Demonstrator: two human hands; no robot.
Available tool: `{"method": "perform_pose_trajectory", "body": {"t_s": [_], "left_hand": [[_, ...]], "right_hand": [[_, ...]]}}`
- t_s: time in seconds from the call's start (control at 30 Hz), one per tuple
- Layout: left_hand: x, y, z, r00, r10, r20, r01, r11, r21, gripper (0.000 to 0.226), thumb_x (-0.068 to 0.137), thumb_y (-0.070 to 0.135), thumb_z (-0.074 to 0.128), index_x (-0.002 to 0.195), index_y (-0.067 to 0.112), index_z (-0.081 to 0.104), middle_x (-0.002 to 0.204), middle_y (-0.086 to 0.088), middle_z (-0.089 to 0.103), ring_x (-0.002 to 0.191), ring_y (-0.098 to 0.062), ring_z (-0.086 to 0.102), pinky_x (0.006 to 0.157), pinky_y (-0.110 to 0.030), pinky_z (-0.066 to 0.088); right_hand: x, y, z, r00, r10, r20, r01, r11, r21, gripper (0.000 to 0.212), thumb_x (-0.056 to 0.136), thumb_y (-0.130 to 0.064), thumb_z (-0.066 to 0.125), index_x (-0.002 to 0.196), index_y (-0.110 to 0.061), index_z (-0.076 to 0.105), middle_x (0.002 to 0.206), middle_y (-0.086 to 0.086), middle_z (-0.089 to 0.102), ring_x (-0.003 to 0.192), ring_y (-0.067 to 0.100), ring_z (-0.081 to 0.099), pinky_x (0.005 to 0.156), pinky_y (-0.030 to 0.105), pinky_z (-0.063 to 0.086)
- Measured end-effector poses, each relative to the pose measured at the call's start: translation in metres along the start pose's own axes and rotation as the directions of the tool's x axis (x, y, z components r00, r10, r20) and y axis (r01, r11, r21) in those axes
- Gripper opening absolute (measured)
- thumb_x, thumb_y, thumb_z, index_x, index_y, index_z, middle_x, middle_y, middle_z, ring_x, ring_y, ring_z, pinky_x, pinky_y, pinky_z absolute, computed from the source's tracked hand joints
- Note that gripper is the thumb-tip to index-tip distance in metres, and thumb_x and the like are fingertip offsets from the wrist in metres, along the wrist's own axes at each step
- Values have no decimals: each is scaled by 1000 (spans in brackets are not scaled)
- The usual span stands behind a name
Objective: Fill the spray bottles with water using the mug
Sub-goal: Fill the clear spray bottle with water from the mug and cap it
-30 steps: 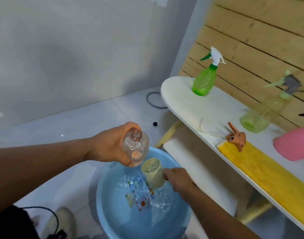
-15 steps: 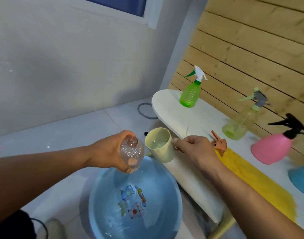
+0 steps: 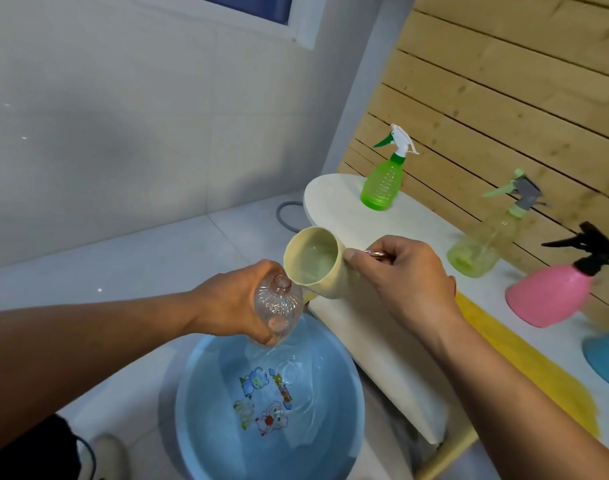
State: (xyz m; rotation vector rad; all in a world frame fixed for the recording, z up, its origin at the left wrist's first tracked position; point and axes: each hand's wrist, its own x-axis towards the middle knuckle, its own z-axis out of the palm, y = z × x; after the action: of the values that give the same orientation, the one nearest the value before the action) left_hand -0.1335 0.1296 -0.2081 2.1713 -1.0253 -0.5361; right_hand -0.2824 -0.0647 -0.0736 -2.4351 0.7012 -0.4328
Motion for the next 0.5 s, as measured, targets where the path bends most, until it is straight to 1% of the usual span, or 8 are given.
{"method": "perform_pose_trajectory", "body": {"t_s": [0.07, 0.13, 0.27, 0.33, 0.4, 0.5], "left_hand": [[1, 1, 0, 1000, -4, -3, 4, 1000, 13, 101, 45, 62, 92, 131, 55, 38, 121, 23, 63, 108, -6, 64, 95, -38, 57], [2, 3, 0, 1000, -7, -8, 7, 1000, 22, 104, 45, 63, 91, 134, 54, 38, 121, 23, 63, 108, -6, 64, 95, -38, 56], [2, 4, 0, 1000, 2, -10, -1, 999, 43, 106, 48, 61, 92, 137, 52, 36, 123, 23, 62, 109, -7, 64, 94, -37, 57], [2, 4, 0, 1000, 5, -5, -4, 999, 54, 107, 49, 61, 93, 139, 51, 35, 124, 23, 61, 110, -7, 63, 94, -36, 57], [2, 4, 0, 1000, 7, -3, -6, 998, 59, 107, 50, 61, 93, 140, 51, 35, 125, 23, 61, 110, -7, 63, 93, -36, 57], [2, 5, 1, 1000, 8, 1, -8, 997, 71, 105, 53, 59, 94, 140, 50, 35, 124, 22, 61, 109, -8, 63, 92, -33, 56]], "right_hand": [[-1, -2, 0, 1000, -21, -23, 20, 999, -33, 34, 88, -47, 70, 76, -15, 67, 68, -6, 60, 67, 6, 54, 62, -4, 28], [-1, -3, 0, 998, -42, -38, 39, 997, -68, 34, 88, -47, 69, 76, -16, 66, 73, -5, 61, 70, 6, 54, 61, 2, 30], [-3, -5, 2, 993, -102, -58, 93, 985, -144, 30, 89, -47, 67, 79, -19, 66, 82, -4, 61, 74, 4, 52, 58, 7, 29], [-4, -6, 3, 992, -112, -64, 100, 980, -169, 29, 90, -47, 66, 79, -20, 66, 84, -4, 59, 74, 3, 52, 54, 14, 26], [-5, -5, 3, 989, -125, -79, 109, 978, -179, 29, 90, -47, 66, 77, -21, 64, 83, -4, 59, 73, 3, 51, 52, 16, 22], [-6, -5, 4, 981, -162, -105, 139, 970, -200, 29, 89, -47, 66, 73, -24, 60, 82, -4, 57, 71, 3, 49, 54, 24, 26]]}}
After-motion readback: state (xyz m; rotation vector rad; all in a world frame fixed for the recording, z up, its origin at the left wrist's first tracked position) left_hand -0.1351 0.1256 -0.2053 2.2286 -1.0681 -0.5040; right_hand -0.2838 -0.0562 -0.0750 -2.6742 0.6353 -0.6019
